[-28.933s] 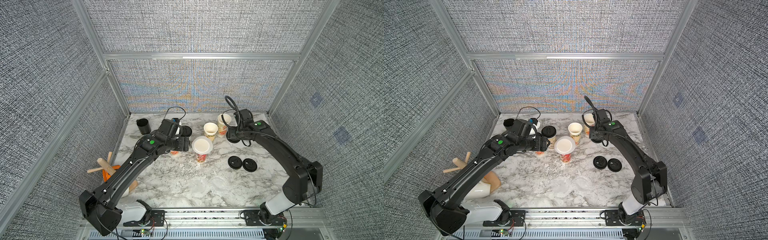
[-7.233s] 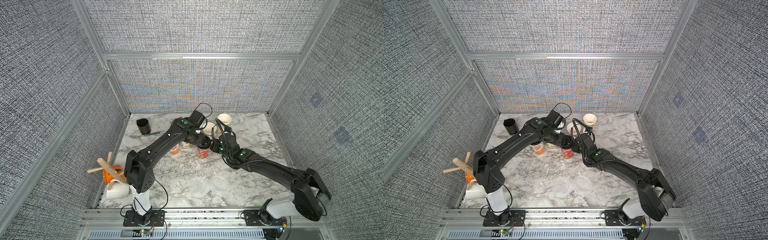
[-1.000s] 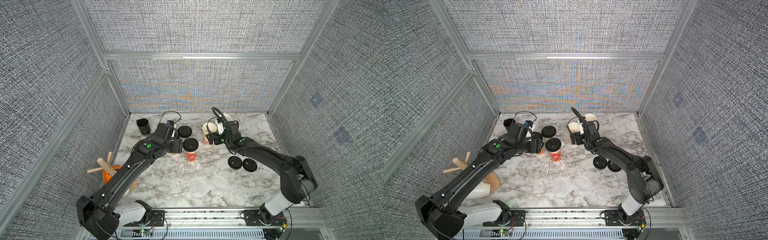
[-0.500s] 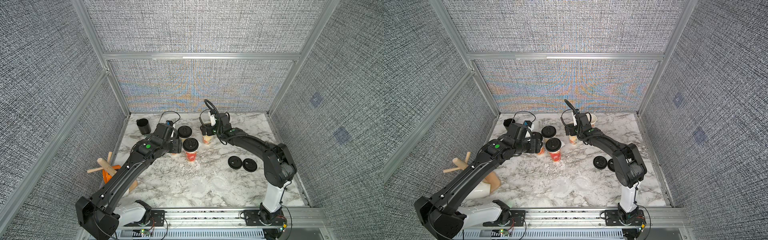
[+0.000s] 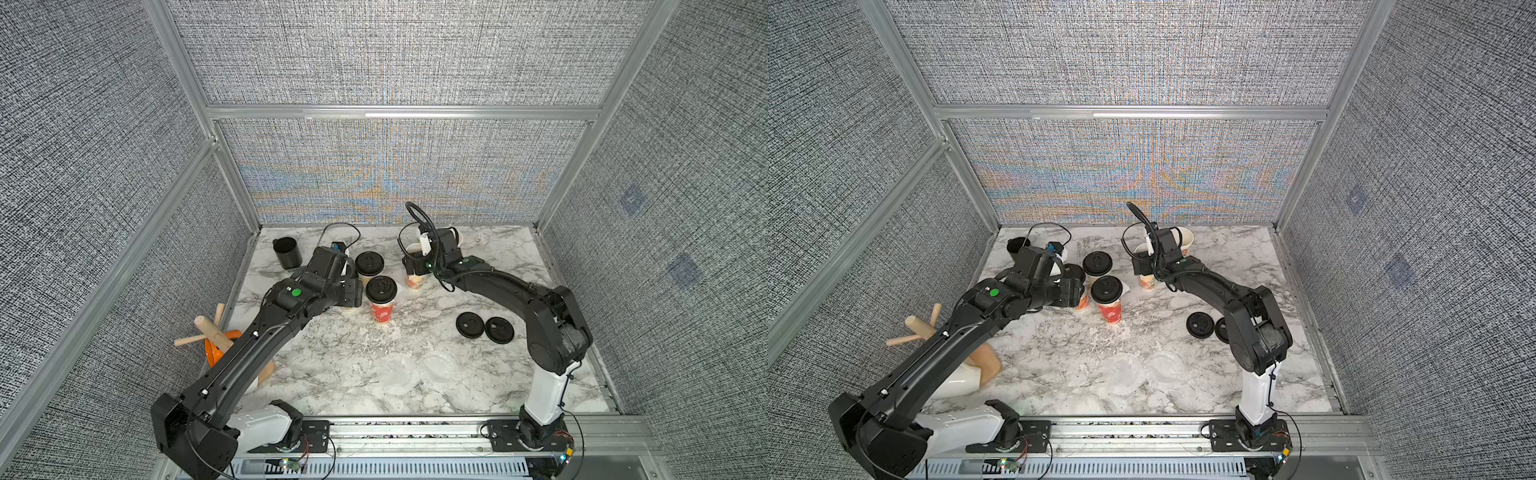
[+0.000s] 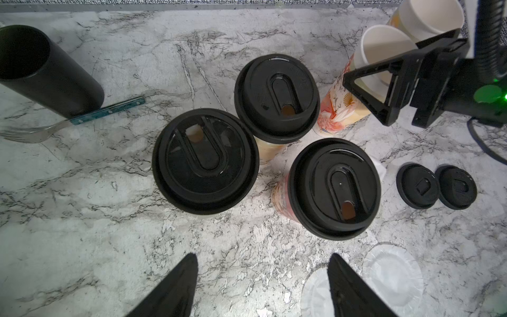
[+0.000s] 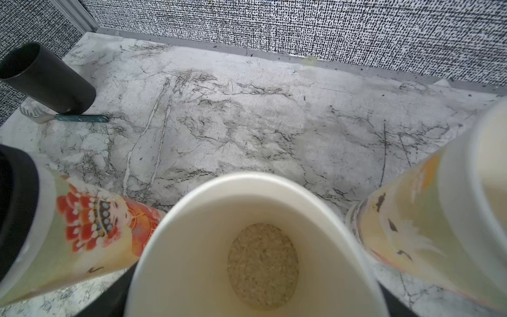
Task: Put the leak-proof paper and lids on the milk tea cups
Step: Move the cup to the center of the board.
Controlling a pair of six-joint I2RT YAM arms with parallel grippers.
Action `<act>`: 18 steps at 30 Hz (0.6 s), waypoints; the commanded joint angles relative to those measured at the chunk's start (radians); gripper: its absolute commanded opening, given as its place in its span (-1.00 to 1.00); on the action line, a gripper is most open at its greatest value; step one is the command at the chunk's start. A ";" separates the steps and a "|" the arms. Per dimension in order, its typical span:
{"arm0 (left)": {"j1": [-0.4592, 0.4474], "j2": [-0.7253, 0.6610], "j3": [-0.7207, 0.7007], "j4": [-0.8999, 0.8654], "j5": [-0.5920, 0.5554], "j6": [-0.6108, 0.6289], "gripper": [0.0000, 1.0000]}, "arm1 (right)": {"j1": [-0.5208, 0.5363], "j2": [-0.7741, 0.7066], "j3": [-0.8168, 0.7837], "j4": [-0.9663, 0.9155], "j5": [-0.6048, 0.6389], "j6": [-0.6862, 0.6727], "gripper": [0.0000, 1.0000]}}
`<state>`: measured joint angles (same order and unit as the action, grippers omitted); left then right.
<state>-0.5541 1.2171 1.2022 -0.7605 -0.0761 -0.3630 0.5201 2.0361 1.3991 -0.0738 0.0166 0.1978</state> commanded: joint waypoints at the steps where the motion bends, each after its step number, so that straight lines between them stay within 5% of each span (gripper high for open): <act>1: 0.000 -0.013 0.000 -0.012 -0.012 0.011 0.53 | 0.006 -0.010 0.006 0.005 -0.002 -0.014 0.69; 18: 0.000 -0.014 -0.009 0.000 0.013 0.015 0.53 | 0.153 -0.414 -0.367 -0.015 0.118 0.047 0.69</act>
<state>-0.5541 1.2026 1.1969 -0.7647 -0.0776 -0.3553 0.6540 1.6550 1.0748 -0.1150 0.0845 0.2081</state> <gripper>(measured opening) 0.764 0.845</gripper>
